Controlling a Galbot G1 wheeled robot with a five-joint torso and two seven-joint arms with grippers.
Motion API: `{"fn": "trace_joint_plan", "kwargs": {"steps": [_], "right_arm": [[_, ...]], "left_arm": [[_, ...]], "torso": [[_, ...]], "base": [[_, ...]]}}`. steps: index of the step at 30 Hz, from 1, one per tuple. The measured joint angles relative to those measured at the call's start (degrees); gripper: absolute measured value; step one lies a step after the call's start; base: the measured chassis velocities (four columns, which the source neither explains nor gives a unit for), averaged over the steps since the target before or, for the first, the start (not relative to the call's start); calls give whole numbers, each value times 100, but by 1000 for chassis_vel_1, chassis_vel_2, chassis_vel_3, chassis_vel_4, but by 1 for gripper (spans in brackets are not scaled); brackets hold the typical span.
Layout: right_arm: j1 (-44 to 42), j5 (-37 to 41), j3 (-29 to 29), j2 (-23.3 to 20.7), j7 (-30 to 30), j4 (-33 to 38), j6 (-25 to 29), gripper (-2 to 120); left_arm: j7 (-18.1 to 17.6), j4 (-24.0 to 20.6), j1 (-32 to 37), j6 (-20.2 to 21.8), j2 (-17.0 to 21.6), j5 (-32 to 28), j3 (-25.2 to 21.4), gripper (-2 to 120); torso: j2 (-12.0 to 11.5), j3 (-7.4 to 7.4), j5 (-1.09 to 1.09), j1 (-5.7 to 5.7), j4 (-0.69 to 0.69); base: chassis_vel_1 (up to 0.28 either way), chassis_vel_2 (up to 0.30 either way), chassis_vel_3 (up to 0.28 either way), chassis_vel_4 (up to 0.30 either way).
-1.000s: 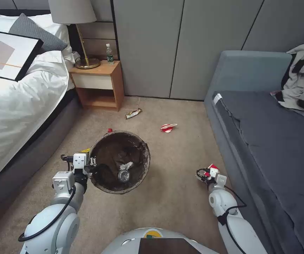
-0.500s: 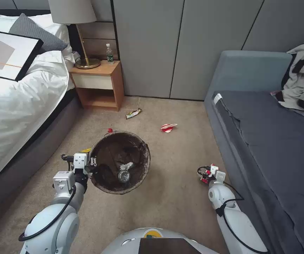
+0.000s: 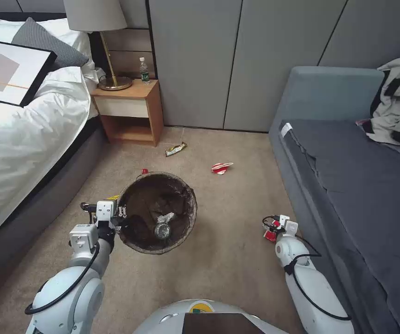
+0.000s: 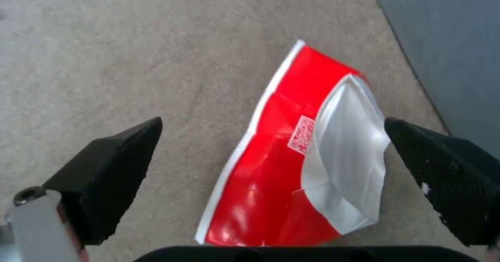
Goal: Pick up the trash bin, then pick up the garbage from the floor and place it into the trash bin.
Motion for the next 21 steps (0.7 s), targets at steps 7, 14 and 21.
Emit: {"fn": "trace_joint_plan", "kwargs": {"steps": [7,14,21], "right_arm": [[139,97,8,3,54,-321,1,100],[153,194,5,11,-1,-436,1,100],[160,236,-17,23,-110,-525,2,89]], "left_arm": [[2,7,-3,-1,-7,0,6,3],[5,7,3,-3,-17,6,15,3],[9,7,8,-10,-20,19,15,3]], "torso": [[0,0,0,0,0],[0,0,0,0,0],[0,0,0,0,0]], "base": [[0,0,0,0],[0,0,0,0],[0,0,0,0]]}}
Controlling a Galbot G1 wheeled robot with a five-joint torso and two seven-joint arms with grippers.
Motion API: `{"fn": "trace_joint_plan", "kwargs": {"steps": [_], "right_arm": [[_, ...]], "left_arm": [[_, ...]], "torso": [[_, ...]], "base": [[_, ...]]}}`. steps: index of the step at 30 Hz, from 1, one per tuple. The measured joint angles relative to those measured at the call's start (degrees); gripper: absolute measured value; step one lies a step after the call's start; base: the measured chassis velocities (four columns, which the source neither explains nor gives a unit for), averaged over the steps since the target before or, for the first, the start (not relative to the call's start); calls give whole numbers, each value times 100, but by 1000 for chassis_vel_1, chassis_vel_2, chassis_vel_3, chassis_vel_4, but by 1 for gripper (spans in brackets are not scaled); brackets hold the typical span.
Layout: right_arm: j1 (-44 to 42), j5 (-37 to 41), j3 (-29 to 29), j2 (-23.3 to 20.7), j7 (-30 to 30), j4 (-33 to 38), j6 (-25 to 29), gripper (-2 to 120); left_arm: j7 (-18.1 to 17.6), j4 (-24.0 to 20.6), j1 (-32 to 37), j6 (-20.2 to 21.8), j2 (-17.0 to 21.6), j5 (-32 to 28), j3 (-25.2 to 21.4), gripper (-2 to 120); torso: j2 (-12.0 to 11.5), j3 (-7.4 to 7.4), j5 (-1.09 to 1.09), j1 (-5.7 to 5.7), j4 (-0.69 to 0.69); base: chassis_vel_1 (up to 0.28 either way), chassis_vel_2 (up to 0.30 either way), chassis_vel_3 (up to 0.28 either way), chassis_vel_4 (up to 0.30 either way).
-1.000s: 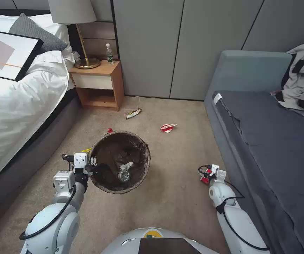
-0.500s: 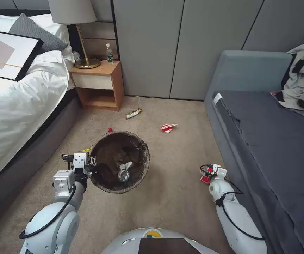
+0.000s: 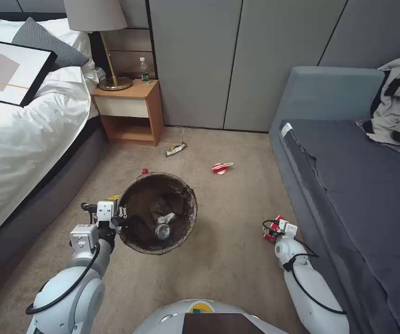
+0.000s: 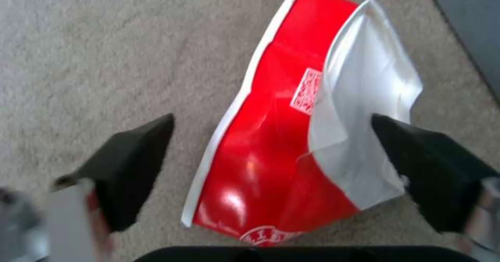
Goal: Pick up the trash bin, then pick up the garbage from the floor and place it into the trash bin.
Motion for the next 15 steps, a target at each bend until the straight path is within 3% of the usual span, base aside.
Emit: {"fn": "trace_joint_plan", "kwargs": {"steps": [15], "right_arm": [[-39,-4,-26,25,1,1,-5,34]], "left_arm": [[23,1,-5,-16,6,9,-3,3]], "torso": [[0,0,0,0,0]], "base": [[0,0,0,0]]}}
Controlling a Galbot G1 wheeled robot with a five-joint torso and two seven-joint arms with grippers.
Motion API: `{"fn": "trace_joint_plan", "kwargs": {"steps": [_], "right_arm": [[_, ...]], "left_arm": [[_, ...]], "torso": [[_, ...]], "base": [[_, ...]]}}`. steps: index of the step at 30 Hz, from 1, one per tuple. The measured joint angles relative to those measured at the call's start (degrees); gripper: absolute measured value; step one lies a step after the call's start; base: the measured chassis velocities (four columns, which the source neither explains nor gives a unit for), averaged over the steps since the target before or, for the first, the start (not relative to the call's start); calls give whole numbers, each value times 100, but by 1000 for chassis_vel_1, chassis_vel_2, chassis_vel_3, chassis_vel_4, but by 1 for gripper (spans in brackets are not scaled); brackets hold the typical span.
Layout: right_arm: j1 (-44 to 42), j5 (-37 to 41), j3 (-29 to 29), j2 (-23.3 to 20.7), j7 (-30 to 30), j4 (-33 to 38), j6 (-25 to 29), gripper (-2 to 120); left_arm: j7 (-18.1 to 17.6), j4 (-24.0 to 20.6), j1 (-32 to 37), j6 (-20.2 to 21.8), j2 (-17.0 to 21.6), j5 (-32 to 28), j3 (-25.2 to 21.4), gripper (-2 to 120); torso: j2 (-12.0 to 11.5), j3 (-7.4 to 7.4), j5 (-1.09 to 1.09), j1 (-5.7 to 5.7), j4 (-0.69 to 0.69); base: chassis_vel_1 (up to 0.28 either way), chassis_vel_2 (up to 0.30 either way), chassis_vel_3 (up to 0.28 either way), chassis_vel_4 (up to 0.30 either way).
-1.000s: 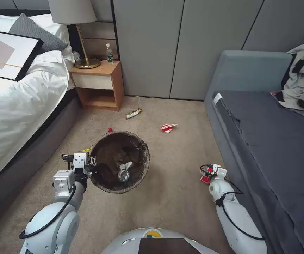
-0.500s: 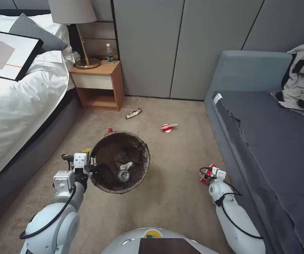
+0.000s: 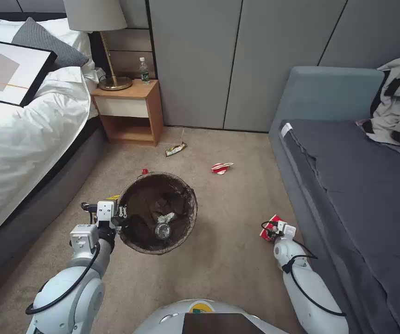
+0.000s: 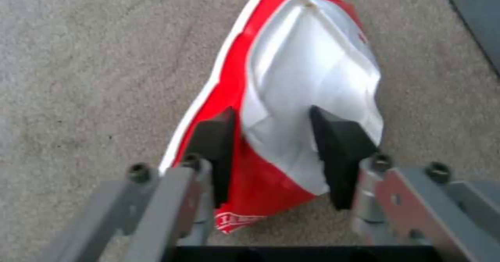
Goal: Pick up the trash bin, then pick up the garbage from the floor and place it into the trash bin.
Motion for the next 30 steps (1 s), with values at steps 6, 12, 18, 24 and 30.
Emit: {"fn": "trace_joint_plan", "kwargs": {"steps": [6,12,18,24,30], "right_arm": [[14,-4,-5,0,6,-74,10,12],[25,-15,-6,-1,19,-122,26,0],[52,-18,-13,-4,26,-196,79,0],[-16,-64,3,-47,43,-4,174,0],[-438,-204,153,-186,-140,1254,167,0]], "left_arm": [[5,13,-4,-3,6,0,0,3],[9,43,-5,-8,-3,12,16,3],[14,60,-5,-23,-10,34,34,3],[14,50,9,-26,-4,36,34,3],[15,35,18,-29,1,35,31,3]], "torso": [[0,0,0,0,0],[1,0,0,0,0],[1,0,1,0,1],[0,0,4,0,0],[0,0,3,0,0]], "base": [[0,0,0,0],[0,0,0,0],[0,0,0,0],[0,0,0,0],[0,0,0,0]]}}
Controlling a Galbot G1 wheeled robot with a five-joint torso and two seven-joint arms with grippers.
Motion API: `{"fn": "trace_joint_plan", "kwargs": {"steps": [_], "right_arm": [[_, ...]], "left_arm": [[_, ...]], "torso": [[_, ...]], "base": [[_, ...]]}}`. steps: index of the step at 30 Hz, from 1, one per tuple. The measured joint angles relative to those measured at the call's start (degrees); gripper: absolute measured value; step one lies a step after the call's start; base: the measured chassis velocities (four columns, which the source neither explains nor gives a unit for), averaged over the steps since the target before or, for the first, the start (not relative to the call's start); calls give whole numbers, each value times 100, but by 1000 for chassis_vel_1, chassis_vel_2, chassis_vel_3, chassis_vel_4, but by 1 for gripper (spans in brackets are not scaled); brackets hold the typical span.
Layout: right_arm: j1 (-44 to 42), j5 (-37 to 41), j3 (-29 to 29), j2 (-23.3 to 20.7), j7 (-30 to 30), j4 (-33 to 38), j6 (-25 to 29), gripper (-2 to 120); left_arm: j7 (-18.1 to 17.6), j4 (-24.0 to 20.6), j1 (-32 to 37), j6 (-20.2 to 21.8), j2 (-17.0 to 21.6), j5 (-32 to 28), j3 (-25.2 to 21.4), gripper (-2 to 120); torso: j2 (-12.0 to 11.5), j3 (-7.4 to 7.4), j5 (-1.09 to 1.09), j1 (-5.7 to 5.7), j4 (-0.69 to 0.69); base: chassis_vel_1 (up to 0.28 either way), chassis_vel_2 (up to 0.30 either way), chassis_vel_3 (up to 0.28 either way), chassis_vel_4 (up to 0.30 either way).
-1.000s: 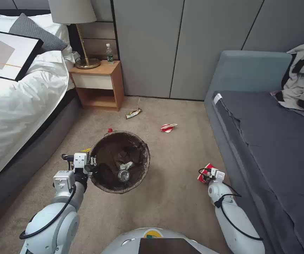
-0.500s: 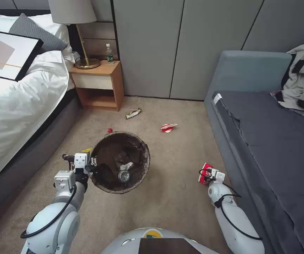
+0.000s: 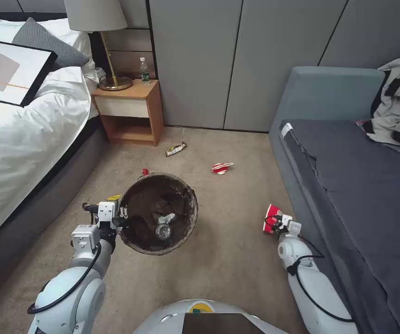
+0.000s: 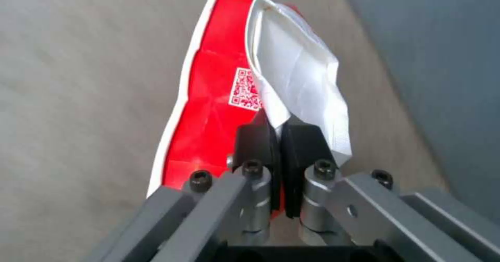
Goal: Pick up the trash bin, then pick up the garbage from the floor and place it into the trash bin.
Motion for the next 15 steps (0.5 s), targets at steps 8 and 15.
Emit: {"fn": "trace_joint_plan", "kwargs": {"steps": [8,15], "right_arm": [[-117,-139,37,-223,-206,1400,-79,0],[-177,440,-69,-637,-503,2850,-663,0]], "left_arm": [[0,0,-13,-5,-7,2,-4,3],[-1,5,-20,-5,0,-9,-50,3]], "torso": [[0,0,-2,0,2],[0,0,-2,0,0]], "base": [[0,0,0,0],[0,0,0,0]]}}
